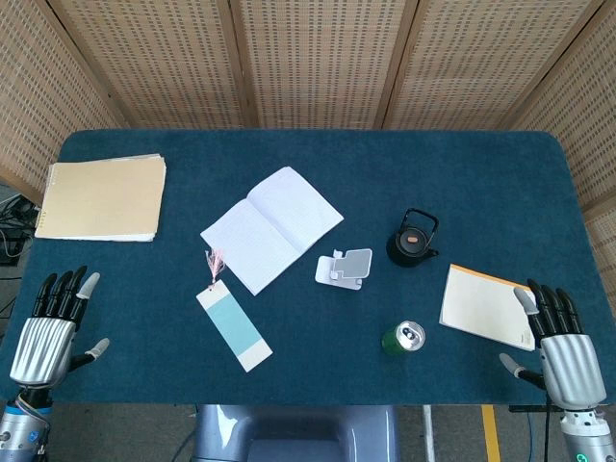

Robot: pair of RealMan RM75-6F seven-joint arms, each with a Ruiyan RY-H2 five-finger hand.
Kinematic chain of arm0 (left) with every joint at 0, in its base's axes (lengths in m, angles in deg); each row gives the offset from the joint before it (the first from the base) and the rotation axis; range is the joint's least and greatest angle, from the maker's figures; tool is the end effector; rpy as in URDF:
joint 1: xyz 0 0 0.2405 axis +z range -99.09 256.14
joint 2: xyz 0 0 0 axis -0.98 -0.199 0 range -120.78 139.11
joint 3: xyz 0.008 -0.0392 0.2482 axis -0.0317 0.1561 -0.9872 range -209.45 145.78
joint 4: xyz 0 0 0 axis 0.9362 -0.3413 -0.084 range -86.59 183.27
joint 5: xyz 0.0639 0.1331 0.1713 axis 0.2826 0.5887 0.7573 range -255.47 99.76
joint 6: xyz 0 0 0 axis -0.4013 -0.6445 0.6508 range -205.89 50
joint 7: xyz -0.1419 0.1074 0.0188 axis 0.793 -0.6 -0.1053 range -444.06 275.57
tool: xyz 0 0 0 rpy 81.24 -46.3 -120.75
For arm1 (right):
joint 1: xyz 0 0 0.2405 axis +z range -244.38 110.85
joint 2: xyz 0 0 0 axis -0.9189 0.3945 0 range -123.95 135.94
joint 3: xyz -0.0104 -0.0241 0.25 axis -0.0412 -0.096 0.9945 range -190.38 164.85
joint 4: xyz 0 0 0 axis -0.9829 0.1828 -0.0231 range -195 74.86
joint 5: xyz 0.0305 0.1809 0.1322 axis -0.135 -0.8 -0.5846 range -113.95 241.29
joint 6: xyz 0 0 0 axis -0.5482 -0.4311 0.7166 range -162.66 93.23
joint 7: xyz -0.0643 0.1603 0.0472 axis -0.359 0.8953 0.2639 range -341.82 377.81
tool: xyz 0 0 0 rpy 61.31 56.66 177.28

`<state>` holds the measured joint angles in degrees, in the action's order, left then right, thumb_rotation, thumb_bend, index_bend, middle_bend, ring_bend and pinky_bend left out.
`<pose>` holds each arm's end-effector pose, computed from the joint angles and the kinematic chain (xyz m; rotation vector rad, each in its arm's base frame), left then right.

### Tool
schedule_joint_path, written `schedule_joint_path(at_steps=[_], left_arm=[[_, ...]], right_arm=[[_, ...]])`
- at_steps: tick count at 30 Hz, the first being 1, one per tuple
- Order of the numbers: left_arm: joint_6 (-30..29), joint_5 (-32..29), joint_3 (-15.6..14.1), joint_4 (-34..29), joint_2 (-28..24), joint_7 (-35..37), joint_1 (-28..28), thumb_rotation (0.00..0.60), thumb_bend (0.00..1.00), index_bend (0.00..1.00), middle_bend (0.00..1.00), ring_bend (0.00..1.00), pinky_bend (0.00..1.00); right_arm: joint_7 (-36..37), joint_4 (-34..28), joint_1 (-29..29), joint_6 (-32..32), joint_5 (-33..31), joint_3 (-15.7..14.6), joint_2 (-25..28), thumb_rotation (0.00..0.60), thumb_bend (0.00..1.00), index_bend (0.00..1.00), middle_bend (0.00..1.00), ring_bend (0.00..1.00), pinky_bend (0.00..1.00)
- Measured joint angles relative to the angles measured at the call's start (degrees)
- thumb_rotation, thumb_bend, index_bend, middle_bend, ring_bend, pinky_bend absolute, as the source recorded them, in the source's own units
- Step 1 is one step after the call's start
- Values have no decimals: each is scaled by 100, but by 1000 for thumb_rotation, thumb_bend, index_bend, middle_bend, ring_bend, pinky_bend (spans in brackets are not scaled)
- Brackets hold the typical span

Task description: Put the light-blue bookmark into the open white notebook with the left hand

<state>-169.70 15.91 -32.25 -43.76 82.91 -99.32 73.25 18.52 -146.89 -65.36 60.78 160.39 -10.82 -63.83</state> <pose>-0.2669 0.2023 0.0928 -1.4823 -0.7166 -0.9514 -0.2929 -0.1912 0.1328 1.4059 -0.7573 1.0754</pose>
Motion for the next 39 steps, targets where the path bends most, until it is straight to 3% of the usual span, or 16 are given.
schedule_joint_path(at_steps=[29,39], left_arm=[[316,-29,108,10,-35,-45,-125,600,0,0,0,0,0],[1323,153,191,-24,-298,-204,-826,600,0,0,0,0,0]], right_arm=[[22,69,26,-168,-171,7,-30,600,90,31,0,0,0],[130,198,53,-285,-422,103,-57,600,90,42,0,0,0]])
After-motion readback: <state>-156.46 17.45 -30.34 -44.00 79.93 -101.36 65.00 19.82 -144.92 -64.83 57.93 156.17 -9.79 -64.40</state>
